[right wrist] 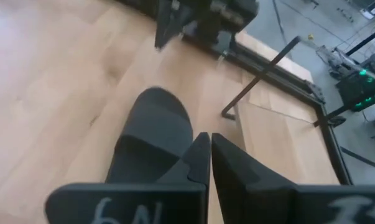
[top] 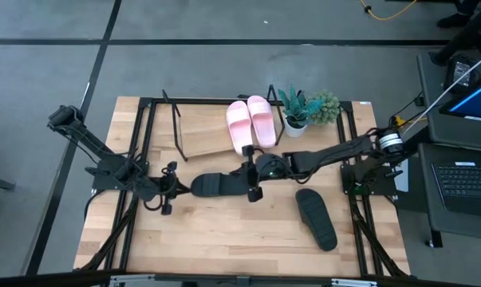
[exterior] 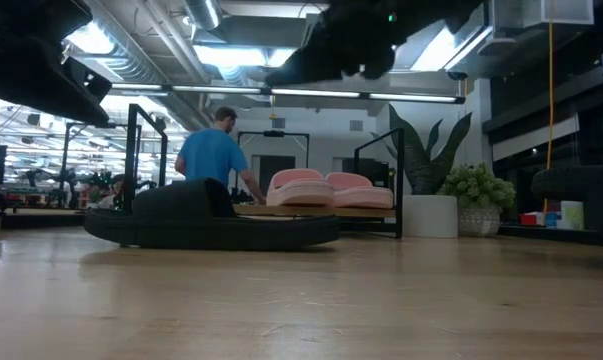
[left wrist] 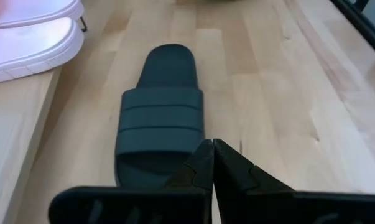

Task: Pick and place slides into the shelf
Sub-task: Put the left black slide on the shelf

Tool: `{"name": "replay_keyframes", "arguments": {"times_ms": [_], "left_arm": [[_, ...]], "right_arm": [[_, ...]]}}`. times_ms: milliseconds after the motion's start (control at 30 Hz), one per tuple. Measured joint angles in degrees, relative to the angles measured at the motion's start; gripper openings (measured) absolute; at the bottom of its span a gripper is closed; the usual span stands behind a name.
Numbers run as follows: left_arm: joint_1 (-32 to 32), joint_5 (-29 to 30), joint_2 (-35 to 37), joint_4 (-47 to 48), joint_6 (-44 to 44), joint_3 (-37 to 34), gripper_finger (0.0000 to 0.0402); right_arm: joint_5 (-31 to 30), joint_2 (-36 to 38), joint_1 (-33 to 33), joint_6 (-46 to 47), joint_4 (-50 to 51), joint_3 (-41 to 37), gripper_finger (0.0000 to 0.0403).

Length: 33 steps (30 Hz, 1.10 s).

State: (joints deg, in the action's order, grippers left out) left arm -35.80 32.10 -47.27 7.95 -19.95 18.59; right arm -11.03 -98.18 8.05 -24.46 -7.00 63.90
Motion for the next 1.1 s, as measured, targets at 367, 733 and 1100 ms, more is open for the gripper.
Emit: {"name": "replay_keyframes", "arguments": {"times_ms": [367,733,1100], "left_arm": [[-4.5,2.3,1.1,-0.7,-1.0,0.0,0.0000],[-8.4,4.4,5.3,0.4,-1.1,0.0,0.0000],[-9.8,6.7,6.9,0.6,-0.5,0.0,0.0000]], "right_arm": [[-6.4,-3.5,0.1,-4.5,7.2,5.9,0.0019],[-6.3,-4.4,1.1,-9.6,8.9,6.3,0.0019],[-6.3,-4.4,2.3,-13.4,6.0,6.2,0.0123]]}}
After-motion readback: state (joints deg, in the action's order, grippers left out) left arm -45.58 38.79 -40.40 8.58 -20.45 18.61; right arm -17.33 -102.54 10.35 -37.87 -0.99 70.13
